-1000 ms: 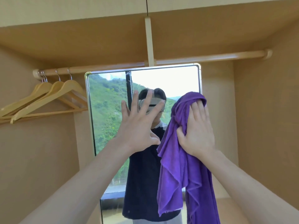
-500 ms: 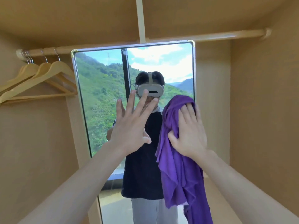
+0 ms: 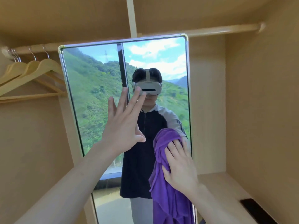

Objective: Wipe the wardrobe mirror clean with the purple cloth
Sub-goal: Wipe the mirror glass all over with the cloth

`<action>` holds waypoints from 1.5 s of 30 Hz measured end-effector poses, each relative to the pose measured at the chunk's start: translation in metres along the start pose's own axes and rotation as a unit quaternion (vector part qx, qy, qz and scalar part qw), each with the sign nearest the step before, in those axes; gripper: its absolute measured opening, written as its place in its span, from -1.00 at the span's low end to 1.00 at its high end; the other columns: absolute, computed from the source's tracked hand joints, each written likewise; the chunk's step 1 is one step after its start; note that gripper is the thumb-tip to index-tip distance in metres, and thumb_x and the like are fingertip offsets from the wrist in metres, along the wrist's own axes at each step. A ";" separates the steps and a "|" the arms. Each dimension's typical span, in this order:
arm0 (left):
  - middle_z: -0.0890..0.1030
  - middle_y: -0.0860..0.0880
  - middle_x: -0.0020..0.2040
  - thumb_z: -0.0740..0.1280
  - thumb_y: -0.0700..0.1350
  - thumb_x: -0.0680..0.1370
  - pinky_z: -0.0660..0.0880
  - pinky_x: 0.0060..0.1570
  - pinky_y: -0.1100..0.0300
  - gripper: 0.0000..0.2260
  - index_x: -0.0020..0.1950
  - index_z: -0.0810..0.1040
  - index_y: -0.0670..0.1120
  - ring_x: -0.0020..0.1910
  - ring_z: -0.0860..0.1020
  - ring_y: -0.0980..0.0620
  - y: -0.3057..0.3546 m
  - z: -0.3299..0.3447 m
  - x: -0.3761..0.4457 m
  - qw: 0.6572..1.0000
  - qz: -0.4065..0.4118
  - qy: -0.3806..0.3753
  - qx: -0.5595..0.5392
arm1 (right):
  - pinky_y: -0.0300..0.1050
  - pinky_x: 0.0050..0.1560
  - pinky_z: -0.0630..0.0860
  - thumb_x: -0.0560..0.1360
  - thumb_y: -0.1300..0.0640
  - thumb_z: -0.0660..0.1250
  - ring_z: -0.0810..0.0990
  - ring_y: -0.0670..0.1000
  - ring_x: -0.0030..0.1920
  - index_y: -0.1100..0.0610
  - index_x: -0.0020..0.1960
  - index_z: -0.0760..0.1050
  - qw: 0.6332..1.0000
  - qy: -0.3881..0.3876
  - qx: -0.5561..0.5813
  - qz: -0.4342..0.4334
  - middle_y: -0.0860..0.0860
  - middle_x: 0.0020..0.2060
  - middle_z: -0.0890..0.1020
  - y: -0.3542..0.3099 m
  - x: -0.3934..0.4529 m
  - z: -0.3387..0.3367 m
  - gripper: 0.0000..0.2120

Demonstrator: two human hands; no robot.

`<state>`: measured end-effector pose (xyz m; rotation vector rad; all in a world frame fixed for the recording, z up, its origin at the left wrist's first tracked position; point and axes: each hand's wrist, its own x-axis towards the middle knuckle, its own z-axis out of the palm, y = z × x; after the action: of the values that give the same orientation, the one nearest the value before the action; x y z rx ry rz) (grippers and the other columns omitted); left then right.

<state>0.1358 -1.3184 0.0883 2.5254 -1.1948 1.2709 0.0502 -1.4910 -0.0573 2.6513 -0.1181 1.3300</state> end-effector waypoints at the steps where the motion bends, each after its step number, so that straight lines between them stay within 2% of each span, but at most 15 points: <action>1: -0.38 0.11 0.63 0.60 0.28 0.24 -0.31 0.52 -0.31 0.31 0.65 -0.28 0.04 0.59 -0.44 -0.10 0.001 -0.001 0.000 1.000 0.001 -0.002 -0.001 | 0.11 0.60 -0.03 0.30 0.05 0.50 0.41 0.14 0.30 0.17 0.17 0.54 1.000 0.000 0.002 -0.003 0.08 0.17 0.59 0.002 -0.002 0.000 -0.52; 5: -0.41 0.11 0.62 0.59 0.28 0.26 -0.32 0.53 -0.30 0.30 0.65 -0.30 0.04 0.58 -0.45 -0.11 0.002 -0.002 0.000 1.000 0.005 -0.005 -0.001 | 0.17 0.57 0.06 0.35 0.03 0.44 0.43 0.18 0.35 0.20 0.23 0.51 1.000 0.025 -0.001 0.003 0.10 0.22 0.57 0.013 0.017 -0.016 -0.50; 10: -0.42 0.11 0.61 0.58 0.28 0.27 -0.32 0.53 -0.31 0.28 0.65 -0.30 0.06 0.57 -0.46 -0.11 0.002 -0.002 0.000 1.000 0.004 -0.005 -0.003 | 0.08 0.62 -0.07 0.38 0.11 0.41 0.30 0.18 0.48 0.24 0.33 0.41 0.987 0.118 0.050 0.093 0.14 0.35 0.46 0.029 0.072 -0.054 -0.45; 12: -0.41 0.10 0.62 0.59 0.25 0.28 -0.32 0.52 -0.30 0.27 0.65 -0.29 0.06 0.58 -0.45 -0.11 0.003 -0.003 0.000 1.000 0.000 -0.005 -0.004 | 0.09 0.62 -0.04 0.39 0.14 0.38 0.27 0.17 0.50 0.24 0.36 0.38 0.982 0.130 0.078 0.117 0.14 0.37 0.43 0.032 0.081 -0.058 -0.43; 16: -0.38 0.07 0.63 0.56 0.12 0.37 -0.25 0.53 -0.34 0.17 0.65 -0.27 0.04 0.60 -0.41 -0.13 0.009 0.006 -0.009 1.000 -0.008 0.003 -0.005 | 0.21 0.49 0.29 0.41 0.19 0.37 0.30 0.20 0.47 0.21 0.32 0.36 0.970 0.114 0.161 0.143 0.14 0.32 0.43 0.032 0.049 -0.037 -0.50; 19: -0.35 0.02 0.65 0.56 0.13 0.32 -0.20 0.51 -0.40 0.19 0.66 -0.24 0.02 0.61 -0.37 -0.17 0.015 0.021 -0.029 1.000 -0.004 -0.008 0.017 | 0.21 0.40 0.40 0.40 0.24 0.37 0.37 0.21 0.42 0.15 0.28 0.34 0.960 0.082 0.212 0.164 0.11 0.27 0.43 0.027 0.007 -0.012 -0.53; 22: -0.30 -0.02 0.66 0.58 0.16 0.25 -0.12 0.50 -0.45 0.25 0.67 -0.22 0.01 0.61 -0.33 -0.22 0.024 0.036 -0.049 0.999 -0.004 -0.025 0.032 | 0.18 0.40 0.42 0.40 0.28 0.40 0.40 0.20 0.39 0.06 0.30 0.27 0.947 0.057 0.257 0.182 0.07 0.27 0.39 0.017 -0.026 0.004 -0.45; 25: -0.31 -0.02 0.66 0.60 0.18 0.24 -0.11 0.48 -0.47 0.29 0.66 -0.25 0.02 0.61 -0.33 -0.23 0.031 0.042 -0.053 0.999 -0.019 -0.034 0.033 | 0.06 0.45 0.39 0.44 0.30 0.40 0.40 0.12 0.38 -0.01 0.35 0.22 0.937 0.042 0.298 0.178 0.05 0.31 0.39 0.016 -0.043 0.007 -0.40; 29: -0.39 0.01 0.63 0.61 0.22 0.24 -0.19 0.48 -0.46 0.33 0.64 -0.32 0.03 0.59 -0.41 -0.20 0.033 0.040 -0.050 0.998 -0.031 -0.048 0.024 | -0.11 0.39 0.40 0.47 0.28 0.36 0.45 0.03 0.29 0.17 0.47 0.22 0.925 0.037 0.330 0.185 0.07 0.31 0.42 0.028 -0.024 -0.006 -0.38; 31: -0.41 0.03 0.62 0.62 0.20 0.24 -0.21 0.48 -0.45 0.32 0.65 -0.31 0.04 0.58 -0.42 -0.19 0.034 0.041 -0.052 0.998 -0.036 -0.049 0.022 | -0.07 0.38 0.42 0.47 0.27 0.35 0.46 0.05 0.27 0.20 0.48 0.19 0.918 0.063 0.345 0.187 0.08 0.30 0.41 0.030 -0.002 -0.020 -0.36; 34: -0.43 0.04 0.61 0.63 0.19 0.23 -0.17 0.48 -0.47 0.33 0.65 -0.29 0.04 0.58 -0.42 -0.19 0.035 0.042 -0.053 0.998 -0.043 -0.051 0.022 | -0.22 0.40 0.35 0.47 0.24 0.30 0.44 0.01 0.26 0.24 0.46 0.20 0.907 0.114 0.359 0.188 0.12 0.29 0.42 0.033 0.038 -0.041 -0.41; 37: -0.45 0.04 0.60 0.64 0.19 0.24 -0.14 0.48 -0.47 0.33 0.65 -0.30 0.04 0.56 -0.47 -0.16 0.038 0.043 -0.053 0.997 -0.051 -0.057 0.018 | 0.02 0.31 0.49 0.50 0.22 0.26 0.52 0.07 0.20 0.10 0.30 0.29 0.884 0.149 0.390 0.211 0.10 0.20 0.48 0.034 0.058 -0.051 -0.61; 39: -0.50 0.07 0.57 0.63 0.16 0.27 -0.16 0.48 -0.47 0.31 0.64 -0.32 0.04 0.54 -0.50 -0.15 0.041 0.042 -0.053 0.996 -0.061 -0.062 0.011 | 0.05 0.27 0.52 0.52 0.23 0.25 0.53 0.05 0.16 0.00 0.20 0.31 0.870 0.156 0.414 0.219 0.06 0.15 0.50 0.032 0.049 -0.046 -0.70; 43: -0.47 0.04 0.59 0.59 0.02 0.37 -0.14 0.49 -0.46 0.20 0.65 -0.31 0.03 0.59 -0.40 -0.19 0.049 0.044 -0.056 0.996 -0.070 -0.050 0.008 | -0.14 0.24 0.50 0.59 0.26 0.25 0.54 -0.03 0.13 0.02 0.25 0.32 0.851 0.086 0.435 0.283 0.04 0.17 0.53 0.018 -0.015 -0.011 -0.71; 45: -0.39 0.00 0.63 0.54 -0.05 0.42 -0.13 0.50 -0.45 0.13 0.65 -0.29 0.02 0.61 -0.34 -0.22 0.055 0.046 -0.058 0.996 -0.075 -0.047 0.006 | -0.15 0.23 0.52 0.57 0.34 0.23 0.58 -0.02 0.12 0.01 0.23 0.35 0.842 0.046 0.446 0.300 0.03 0.13 0.56 0.012 -0.054 0.007 -0.67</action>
<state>0.1085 -1.3387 0.0022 2.6530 -0.9933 1.1400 0.0215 -1.5046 -0.1035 3.4701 -0.4463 2.1173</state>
